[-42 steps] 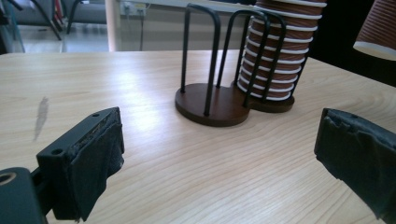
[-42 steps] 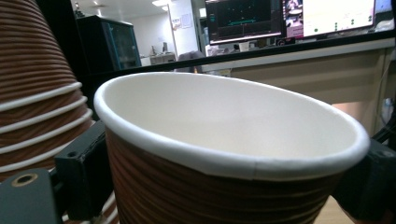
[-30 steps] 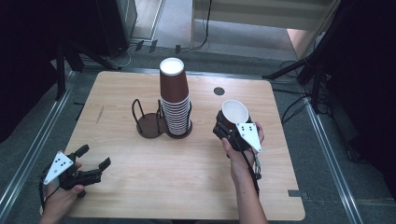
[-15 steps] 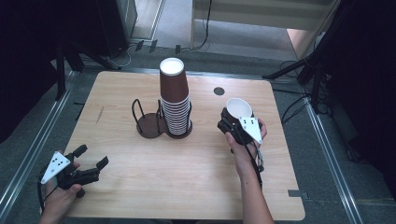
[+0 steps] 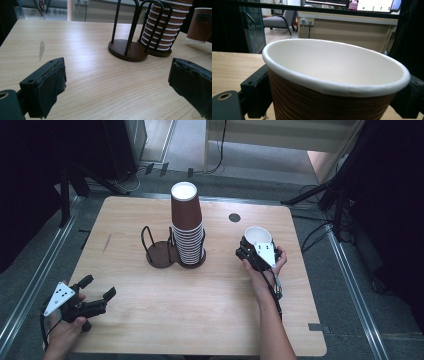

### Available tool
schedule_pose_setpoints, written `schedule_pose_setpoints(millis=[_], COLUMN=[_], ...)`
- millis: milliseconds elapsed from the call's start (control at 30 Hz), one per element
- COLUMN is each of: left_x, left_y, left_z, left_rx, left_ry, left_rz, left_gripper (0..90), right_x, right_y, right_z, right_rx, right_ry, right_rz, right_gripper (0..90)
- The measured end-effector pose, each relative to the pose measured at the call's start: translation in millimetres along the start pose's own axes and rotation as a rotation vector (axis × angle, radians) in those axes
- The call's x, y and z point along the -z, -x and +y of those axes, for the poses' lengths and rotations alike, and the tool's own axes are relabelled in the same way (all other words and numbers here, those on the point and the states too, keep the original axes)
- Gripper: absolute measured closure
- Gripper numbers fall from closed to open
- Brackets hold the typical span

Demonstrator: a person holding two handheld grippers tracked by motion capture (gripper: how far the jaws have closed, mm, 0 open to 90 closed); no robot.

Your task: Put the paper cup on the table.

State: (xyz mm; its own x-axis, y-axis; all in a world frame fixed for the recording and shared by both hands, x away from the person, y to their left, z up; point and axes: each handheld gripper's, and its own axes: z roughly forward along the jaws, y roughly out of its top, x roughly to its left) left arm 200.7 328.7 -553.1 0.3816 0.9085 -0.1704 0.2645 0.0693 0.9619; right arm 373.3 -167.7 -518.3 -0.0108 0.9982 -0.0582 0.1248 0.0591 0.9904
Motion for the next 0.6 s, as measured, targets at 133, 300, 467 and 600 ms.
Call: schedule_pose_setpoints(millis=[133, 300, 467, 600], left_x=[0.2, 0.1, 0.2, 0.5], left_y=[-0.4, -0.5, -3.6, -4.3], left_z=[0.0, 0.0, 0.2, 0.2], left_rx=[0.008, 0.013, 0.043, 0.057], left_ry=[-0.003, 0.002, -0.002, -0.004], left_rz=[0.008, 0.017, 0.003, 0.0], left_gripper=[2.3, 2.3, 2.4, 2.4], right_x=[-1.2, -2.0, -1.8, -2.0], right_y=[-0.7, -1.3, -1.0, -1.5], right_z=[-2.0, -4.7, -7.2, -10.2], right_rx=[0.013, 0.029, 0.032, 0.039], right_ry=[0.0, 0.0, 0.001, -0.006], right_rz=[-0.01, -0.011, -0.005, -0.009], right_gripper=[8.8, 8.8, 8.8, 8.8])
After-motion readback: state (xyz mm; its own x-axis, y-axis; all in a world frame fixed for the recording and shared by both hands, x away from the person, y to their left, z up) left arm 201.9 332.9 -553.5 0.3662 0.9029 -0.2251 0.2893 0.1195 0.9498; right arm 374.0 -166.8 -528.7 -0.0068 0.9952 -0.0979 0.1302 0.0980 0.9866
